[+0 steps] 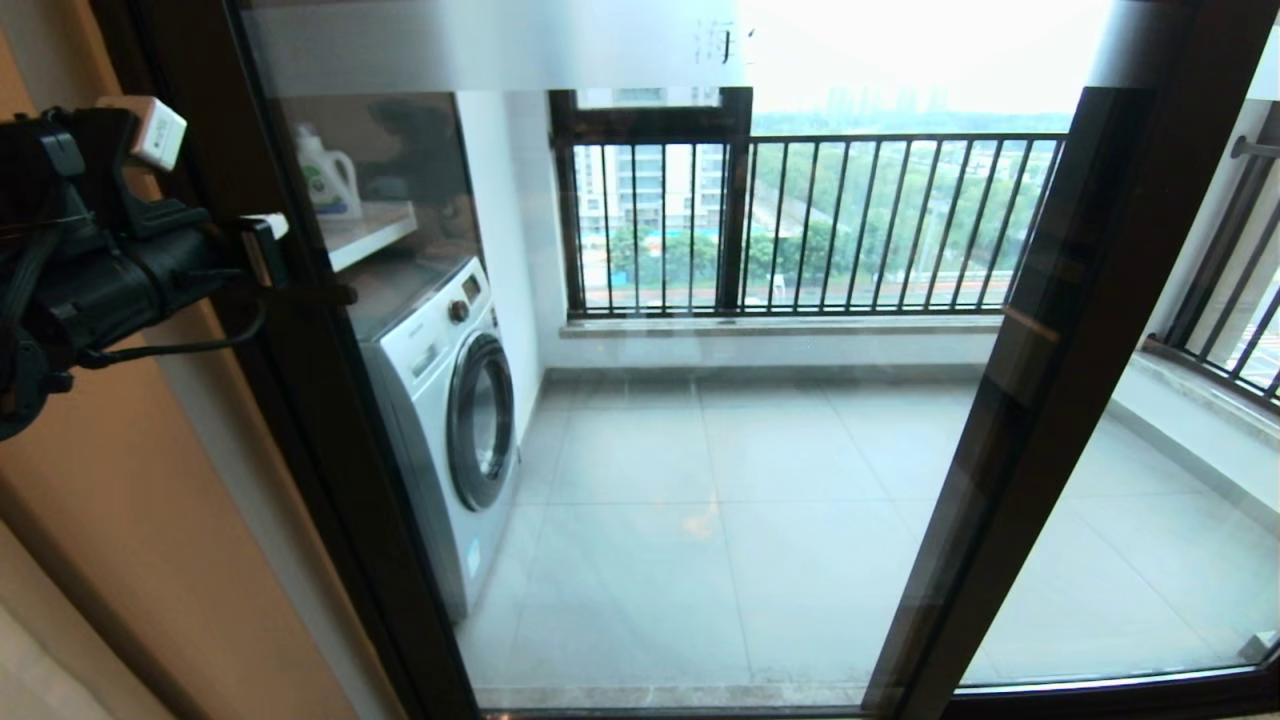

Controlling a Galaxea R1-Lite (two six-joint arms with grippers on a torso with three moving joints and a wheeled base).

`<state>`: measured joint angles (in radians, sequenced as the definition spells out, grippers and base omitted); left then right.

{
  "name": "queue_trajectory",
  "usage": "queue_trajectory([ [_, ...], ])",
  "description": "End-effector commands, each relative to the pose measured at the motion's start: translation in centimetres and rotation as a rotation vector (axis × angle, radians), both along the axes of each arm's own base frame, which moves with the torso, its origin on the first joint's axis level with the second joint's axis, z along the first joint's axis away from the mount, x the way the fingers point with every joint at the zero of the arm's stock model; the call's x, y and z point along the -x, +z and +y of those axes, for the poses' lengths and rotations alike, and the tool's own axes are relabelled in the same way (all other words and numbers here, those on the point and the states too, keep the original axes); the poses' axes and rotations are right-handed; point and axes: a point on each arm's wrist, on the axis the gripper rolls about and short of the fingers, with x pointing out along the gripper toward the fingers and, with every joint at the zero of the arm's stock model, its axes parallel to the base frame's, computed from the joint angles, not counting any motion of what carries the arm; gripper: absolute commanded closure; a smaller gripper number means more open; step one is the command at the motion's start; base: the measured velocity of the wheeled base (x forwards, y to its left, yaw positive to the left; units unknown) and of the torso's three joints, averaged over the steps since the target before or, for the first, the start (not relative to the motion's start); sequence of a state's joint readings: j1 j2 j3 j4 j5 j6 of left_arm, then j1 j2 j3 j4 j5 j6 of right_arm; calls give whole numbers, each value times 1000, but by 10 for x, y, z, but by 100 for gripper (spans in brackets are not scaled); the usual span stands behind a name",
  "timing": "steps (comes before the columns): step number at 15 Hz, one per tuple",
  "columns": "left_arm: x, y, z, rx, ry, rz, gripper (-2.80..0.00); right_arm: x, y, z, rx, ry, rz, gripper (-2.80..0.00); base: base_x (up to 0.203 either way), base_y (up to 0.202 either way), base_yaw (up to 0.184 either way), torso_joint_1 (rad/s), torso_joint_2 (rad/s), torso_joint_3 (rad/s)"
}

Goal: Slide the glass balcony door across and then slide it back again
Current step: Open the slid door

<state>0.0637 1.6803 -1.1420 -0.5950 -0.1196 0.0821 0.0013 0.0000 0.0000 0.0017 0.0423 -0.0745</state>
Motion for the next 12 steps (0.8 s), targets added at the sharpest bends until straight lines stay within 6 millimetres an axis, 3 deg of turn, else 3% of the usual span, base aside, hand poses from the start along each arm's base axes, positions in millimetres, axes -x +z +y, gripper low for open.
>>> queue_trajectory([
  [1,-17,-16,-1,2,3,43,0,0,-1,0,1,1,1,0,0,0,0,0,0,0],
  [4,-22,-20,0,0,5,49,0,0,-1,0,1,1,1,0,0,0,0,0,0,0],
  [8,-35,-40,1,-20,9,100,0,0,-1,0,1,1,1,0,0,0,0,0,0,0],
  [12,-32,-56,0,-19,7,159,0,0,-1,0,1,1,1,0,0,0,0,0,0,0],
])
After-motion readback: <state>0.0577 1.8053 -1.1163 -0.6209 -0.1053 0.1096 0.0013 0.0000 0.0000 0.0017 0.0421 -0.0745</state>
